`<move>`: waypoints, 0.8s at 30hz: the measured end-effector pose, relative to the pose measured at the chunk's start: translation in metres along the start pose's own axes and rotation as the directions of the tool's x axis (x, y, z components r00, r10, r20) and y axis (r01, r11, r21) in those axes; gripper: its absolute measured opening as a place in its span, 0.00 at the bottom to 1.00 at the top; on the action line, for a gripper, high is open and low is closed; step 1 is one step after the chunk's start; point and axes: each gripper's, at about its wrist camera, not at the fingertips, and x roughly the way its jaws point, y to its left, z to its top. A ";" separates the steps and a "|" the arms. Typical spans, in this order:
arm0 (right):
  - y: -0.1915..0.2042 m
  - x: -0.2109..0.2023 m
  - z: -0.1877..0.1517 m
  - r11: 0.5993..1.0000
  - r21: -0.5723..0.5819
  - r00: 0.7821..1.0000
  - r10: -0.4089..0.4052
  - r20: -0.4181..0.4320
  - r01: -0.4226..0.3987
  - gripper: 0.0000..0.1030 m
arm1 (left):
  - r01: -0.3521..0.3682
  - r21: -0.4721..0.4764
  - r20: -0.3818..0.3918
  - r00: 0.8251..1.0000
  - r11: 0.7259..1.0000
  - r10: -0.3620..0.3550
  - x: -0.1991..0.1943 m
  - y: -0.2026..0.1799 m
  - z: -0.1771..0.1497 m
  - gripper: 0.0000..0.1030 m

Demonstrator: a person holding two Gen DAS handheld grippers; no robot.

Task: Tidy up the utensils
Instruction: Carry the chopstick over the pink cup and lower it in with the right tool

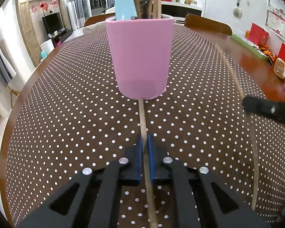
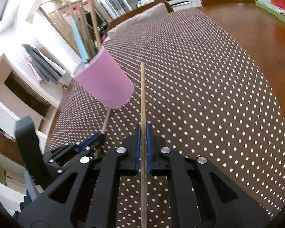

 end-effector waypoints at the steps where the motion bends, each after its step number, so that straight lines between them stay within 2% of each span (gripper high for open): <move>1: 0.003 -0.003 0.002 1.000 -0.010 1.000 -0.004 0.014 0.004 0.06 | 0.012 -0.013 0.002 1.000 1.000 -0.012 -0.001 0.003 -0.001 0.06; 4: 0.017 -0.011 0.005 0.999 -0.034 0.999 -0.009 0.052 0.011 0.06 | 0.026 -0.032 0.020 0.999 0.999 -0.025 -0.008 0.012 0.000 0.06; 12: 0.043 -0.036 0.020 0.995 -0.097 0.991 -0.003 0.136 0.016 0.06 | 0.045 -0.069 0.156 0.987 0.997 -0.034 -0.048 0.029 0.015 0.06; 18: 0.059 -0.046 0.031 0.991 -0.133 0.983 0.017 0.185 0.008 0.06 | 0.059 -0.092 0.261 0.965 0.994 -0.034 -0.079 0.034 0.035 0.06; 24: 0.075 -0.054 0.056 0.987 -0.159 0.970 0.022 0.240 0.017 0.06 | 0.074 -0.097 0.366 0.930 0.993 -0.034 -0.110 0.036 0.058 0.06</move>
